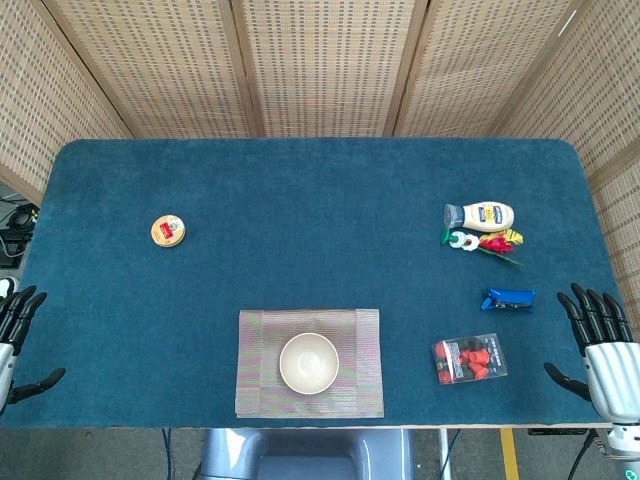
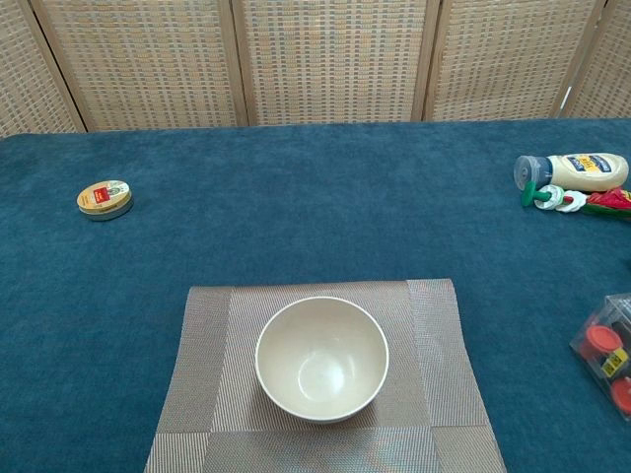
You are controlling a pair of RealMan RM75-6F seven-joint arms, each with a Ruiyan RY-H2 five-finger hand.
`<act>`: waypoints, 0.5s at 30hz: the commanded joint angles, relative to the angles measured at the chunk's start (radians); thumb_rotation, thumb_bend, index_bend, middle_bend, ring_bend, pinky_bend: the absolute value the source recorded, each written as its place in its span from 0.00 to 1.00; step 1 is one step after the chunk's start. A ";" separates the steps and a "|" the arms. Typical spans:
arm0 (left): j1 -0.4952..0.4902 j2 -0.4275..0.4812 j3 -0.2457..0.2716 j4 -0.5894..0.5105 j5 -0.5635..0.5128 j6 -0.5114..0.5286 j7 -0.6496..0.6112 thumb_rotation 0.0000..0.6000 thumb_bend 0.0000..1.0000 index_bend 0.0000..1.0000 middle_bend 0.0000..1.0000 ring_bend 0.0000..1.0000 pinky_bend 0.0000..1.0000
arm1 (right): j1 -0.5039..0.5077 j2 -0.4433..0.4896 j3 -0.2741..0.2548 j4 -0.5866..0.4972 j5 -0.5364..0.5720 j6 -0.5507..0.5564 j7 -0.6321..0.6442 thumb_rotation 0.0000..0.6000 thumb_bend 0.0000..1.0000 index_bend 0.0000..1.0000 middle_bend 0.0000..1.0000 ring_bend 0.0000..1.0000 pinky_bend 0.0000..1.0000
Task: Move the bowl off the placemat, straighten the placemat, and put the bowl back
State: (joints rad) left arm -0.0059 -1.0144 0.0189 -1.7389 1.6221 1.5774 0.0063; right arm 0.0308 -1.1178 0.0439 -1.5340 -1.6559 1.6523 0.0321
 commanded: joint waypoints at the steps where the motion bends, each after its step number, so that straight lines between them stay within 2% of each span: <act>1: -0.002 -0.001 0.000 0.001 -0.002 -0.003 0.001 1.00 0.00 0.00 0.00 0.00 0.00 | 0.000 -0.001 0.002 -0.001 0.006 -0.004 -0.004 1.00 0.00 0.04 0.00 0.00 0.00; 10: -0.032 -0.019 0.014 0.036 0.076 -0.024 -0.001 1.00 0.00 0.00 0.00 0.00 0.00 | -0.002 -0.004 -0.004 -0.003 0.002 -0.008 -0.028 1.00 0.00 0.04 0.00 0.00 0.00; 15: -0.156 -0.085 0.002 0.089 0.202 -0.123 -0.033 1.00 0.00 0.00 0.00 0.00 0.00 | 0.000 -0.008 0.001 -0.007 0.008 -0.013 -0.043 1.00 0.00 0.04 0.00 0.00 0.00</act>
State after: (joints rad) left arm -0.0979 -1.0620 0.0273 -1.6828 1.7609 1.5073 -0.0084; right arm 0.0294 -1.1251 0.0431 -1.5413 -1.6508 1.6424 -0.0092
